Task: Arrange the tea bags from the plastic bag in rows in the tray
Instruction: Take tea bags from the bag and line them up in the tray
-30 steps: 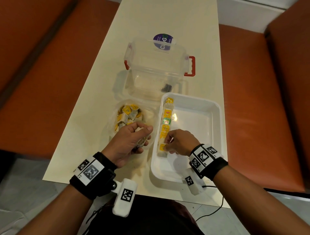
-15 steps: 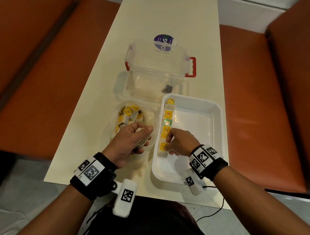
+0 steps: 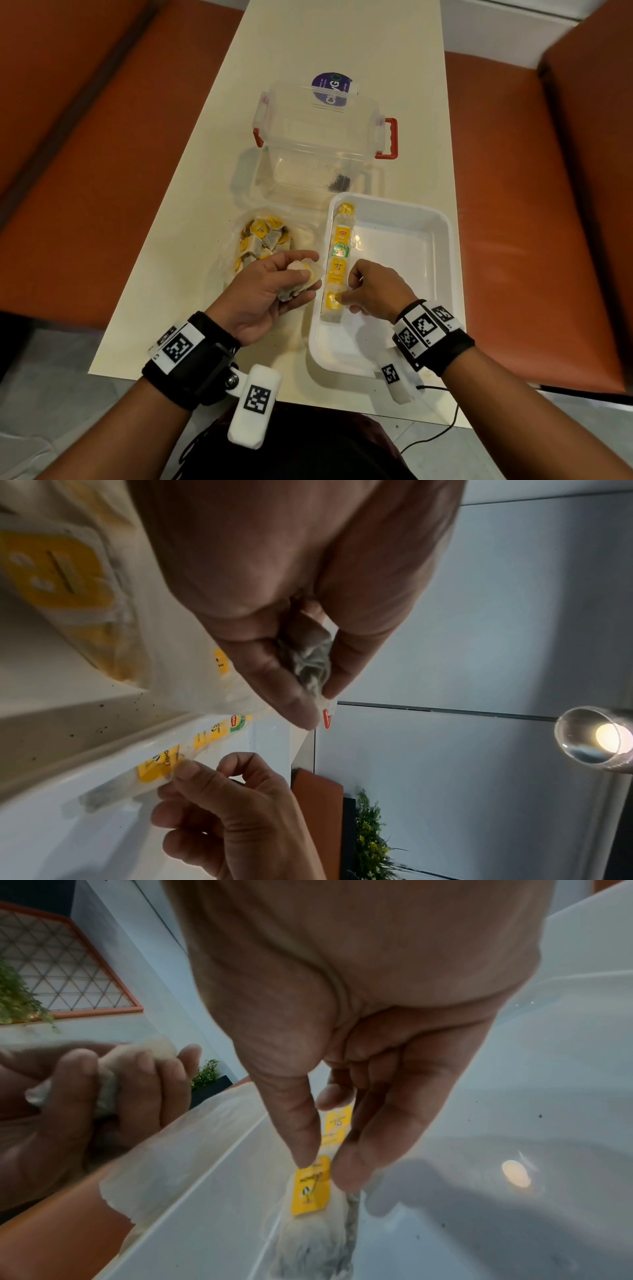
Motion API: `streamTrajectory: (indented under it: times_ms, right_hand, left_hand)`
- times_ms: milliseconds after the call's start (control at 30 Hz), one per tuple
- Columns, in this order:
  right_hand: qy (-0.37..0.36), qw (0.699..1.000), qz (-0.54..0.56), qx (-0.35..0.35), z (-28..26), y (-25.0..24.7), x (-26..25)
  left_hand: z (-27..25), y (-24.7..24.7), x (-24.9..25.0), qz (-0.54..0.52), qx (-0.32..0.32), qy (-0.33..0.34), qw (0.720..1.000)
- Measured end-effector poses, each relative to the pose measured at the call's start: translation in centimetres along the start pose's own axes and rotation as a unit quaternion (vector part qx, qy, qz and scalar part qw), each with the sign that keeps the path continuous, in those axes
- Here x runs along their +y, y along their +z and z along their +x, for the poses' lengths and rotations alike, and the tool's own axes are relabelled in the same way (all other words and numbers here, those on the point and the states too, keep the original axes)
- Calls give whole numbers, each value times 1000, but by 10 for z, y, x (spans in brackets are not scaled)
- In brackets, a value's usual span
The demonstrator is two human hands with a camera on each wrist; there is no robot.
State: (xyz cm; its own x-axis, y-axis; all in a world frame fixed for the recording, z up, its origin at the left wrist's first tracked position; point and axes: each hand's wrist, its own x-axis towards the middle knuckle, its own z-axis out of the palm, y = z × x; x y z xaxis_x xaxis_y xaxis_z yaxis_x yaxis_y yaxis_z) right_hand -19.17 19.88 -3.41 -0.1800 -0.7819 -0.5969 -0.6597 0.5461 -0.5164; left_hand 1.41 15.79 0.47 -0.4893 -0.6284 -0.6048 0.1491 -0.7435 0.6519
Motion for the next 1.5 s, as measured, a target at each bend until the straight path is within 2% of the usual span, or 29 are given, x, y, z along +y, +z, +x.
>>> streamTrajectory:
  times_ms: [133, 300, 400, 600, 867, 1067, 1200, 1500]
  right_hand:
    - [-21, 999, 20, 26, -8, -7, 0]
    - [-68, 975, 209, 20, -33, -19, -16]
    - [-80, 960, 267, 5, -45, -24, -24]
    - [-93, 963, 253, 19, -46, -27, -21]
    - [-94, 952, 291, 23, -48, -35, -14]
    - [-105, 945, 309, 17, -49, -36, -13]
    - [-108, 943, 314, 21, -50, -38, -12]
    - [-83, 938, 337, 19, -54, -44, -7]
  left_hand:
    - [0, 2, -1, 20, -3, 10, 1000]
    - [3, 6, -4, 25, -17, 10, 999]
    - [4, 12, -7, 28, -34, 12, 999]
    - [8, 20, -12, 25, -35, 16, 999]
    - [11, 23, -15, 6, -19, -14, 1000]
    - [7, 31, -16, 5, -43, -25, 999]
    - [8, 32, -18, -10, -32, -23, 999]
    - [7, 30, -15, -1, -42, -15, 999]
